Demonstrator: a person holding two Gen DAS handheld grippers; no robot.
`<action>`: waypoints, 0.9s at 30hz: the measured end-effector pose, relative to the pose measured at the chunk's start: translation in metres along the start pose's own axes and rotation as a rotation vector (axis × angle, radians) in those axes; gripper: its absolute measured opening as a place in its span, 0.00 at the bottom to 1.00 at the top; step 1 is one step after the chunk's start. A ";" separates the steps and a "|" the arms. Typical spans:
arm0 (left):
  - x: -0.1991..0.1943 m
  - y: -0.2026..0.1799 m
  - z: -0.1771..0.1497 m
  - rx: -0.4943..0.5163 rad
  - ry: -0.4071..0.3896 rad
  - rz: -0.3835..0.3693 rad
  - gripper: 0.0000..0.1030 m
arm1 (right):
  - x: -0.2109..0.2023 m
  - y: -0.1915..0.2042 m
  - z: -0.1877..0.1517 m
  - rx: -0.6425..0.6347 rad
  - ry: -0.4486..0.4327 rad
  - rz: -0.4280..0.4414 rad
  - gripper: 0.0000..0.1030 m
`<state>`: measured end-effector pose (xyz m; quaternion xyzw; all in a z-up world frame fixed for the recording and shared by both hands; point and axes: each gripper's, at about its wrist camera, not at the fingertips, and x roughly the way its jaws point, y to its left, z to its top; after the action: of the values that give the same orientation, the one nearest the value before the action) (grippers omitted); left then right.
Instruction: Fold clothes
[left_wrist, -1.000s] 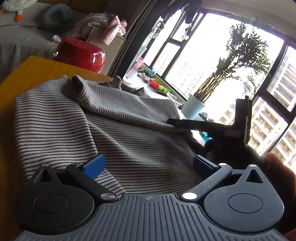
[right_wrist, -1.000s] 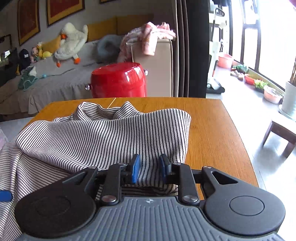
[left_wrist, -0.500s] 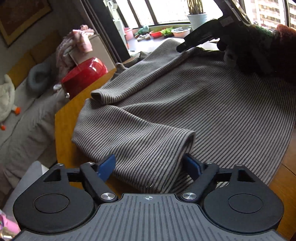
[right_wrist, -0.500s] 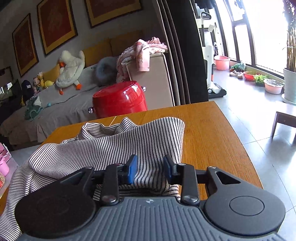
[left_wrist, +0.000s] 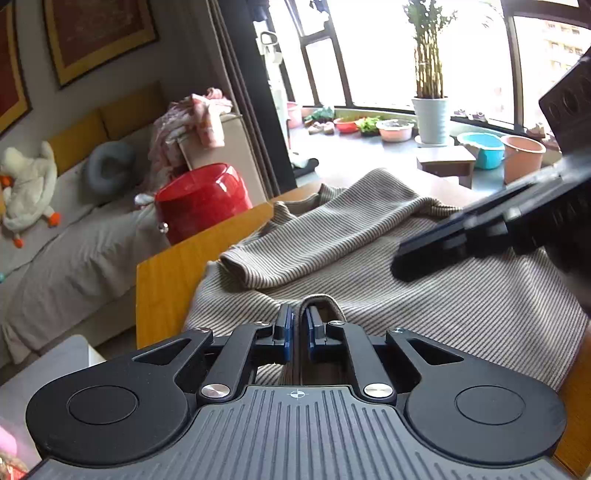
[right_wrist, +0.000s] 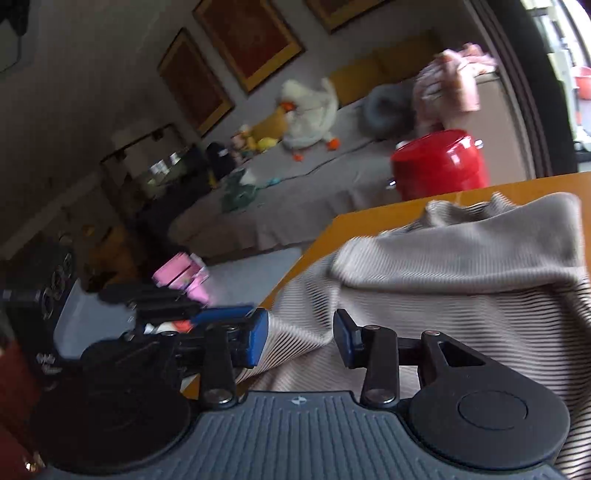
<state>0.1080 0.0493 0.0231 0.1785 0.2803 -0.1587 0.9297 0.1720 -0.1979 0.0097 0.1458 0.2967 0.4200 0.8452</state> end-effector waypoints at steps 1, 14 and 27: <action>-0.002 0.003 0.000 -0.013 -0.007 0.005 0.09 | 0.006 0.007 -0.004 -0.009 0.025 0.007 0.38; -0.011 0.036 -0.013 -0.167 -0.093 -0.035 0.12 | 0.059 0.049 -0.027 -0.090 0.166 -0.203 0.36; -0.013 0.021 -0.055 -0.080 -0.035 -0.170 0.70 | 0.043 0.045 -0.051 -0.185 0.241 -0.334 0.36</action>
<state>0.0803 0.0934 -0.0072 0.1140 0.2844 -0.2286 0.9241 0.1327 -0.1366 -0.0242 -0.0347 0.3758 0.3139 0.8712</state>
